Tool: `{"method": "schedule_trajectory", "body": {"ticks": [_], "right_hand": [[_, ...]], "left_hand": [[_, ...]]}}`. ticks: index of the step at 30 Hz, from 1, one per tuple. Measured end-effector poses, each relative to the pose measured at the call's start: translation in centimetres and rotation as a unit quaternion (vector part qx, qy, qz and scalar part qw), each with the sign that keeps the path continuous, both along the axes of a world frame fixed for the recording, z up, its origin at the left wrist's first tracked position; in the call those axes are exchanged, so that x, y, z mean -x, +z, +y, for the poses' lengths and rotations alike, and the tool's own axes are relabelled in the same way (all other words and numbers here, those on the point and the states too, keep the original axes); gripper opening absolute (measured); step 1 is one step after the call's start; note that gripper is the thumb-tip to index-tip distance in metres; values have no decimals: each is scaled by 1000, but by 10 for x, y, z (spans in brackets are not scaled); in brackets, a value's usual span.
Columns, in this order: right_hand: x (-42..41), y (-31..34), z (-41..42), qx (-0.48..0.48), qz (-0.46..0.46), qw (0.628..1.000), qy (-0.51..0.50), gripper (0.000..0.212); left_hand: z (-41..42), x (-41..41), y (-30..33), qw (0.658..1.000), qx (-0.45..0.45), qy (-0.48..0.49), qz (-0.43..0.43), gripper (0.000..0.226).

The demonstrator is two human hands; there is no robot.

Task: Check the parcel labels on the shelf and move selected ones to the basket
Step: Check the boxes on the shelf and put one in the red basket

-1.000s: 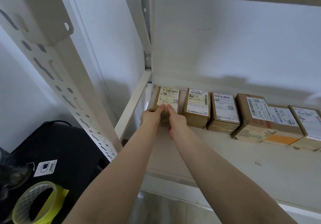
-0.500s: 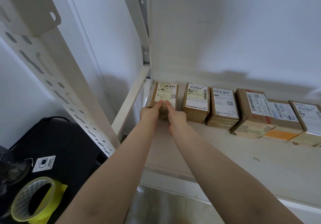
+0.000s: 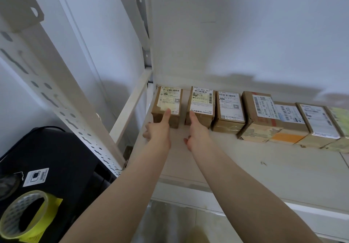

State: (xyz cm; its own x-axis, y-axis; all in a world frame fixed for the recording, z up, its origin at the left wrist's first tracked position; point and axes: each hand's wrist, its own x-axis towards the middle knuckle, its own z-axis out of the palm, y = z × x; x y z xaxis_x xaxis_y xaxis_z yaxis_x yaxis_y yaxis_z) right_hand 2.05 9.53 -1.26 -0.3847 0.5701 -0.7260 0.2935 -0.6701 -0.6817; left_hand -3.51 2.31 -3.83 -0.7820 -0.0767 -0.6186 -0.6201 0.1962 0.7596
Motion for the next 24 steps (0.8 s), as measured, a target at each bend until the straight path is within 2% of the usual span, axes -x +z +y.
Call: {"method": "schedule_trajectory", "body": {"ticks": [2, 4, 5, 7, 9, 13, 17, 20, 22, 24], "right_hand": [[-5, 1, 8, 6, -4, 1000, -8, 70], [-9, 2, 15, 9, 2, 1000, -9, 66], [-10, 2, 19, 12, 7, 1000, -1, 62], [-13, 2, 24, 16, 17, 1000, 3, 65], [-15, 4, 27, 36, 30, 998, -38, 72], [-12, 2, 34, 51, 63, 993, -83, 69], [-6, -2, 43, 53, 82, 992, -78, 58], [-7, -3, 48, 48, 83, 992, -79, 50], [-10, -3, 51, 53, 78, 993, -71, 51], [-15, -3, 52, 58, 79, 994, -55, 53]], "left_hand": [[6, -14, 3, 999, -36, 27, -32, 119], [17, -27, 3, 990, -110, 51, -69, 131], [24, -32, 4, 984, -147, 46, -86, 129], [36, -40, 11, 974, -196, 14, -116, 112], [48, -42, 18, 969, -213, -19, -126, 97], [67, -35, 29, 966, -210, -55, -142, 85], [83, -28, 28, 973, -192, -35, -122, 83], [98, -16, 6, 980, -155, -25, -120, 95], [114, 3, -36, 986, -128, -13, -111, 109], [115, 5, -43, 988, -114, -1, -106, 122]]}}
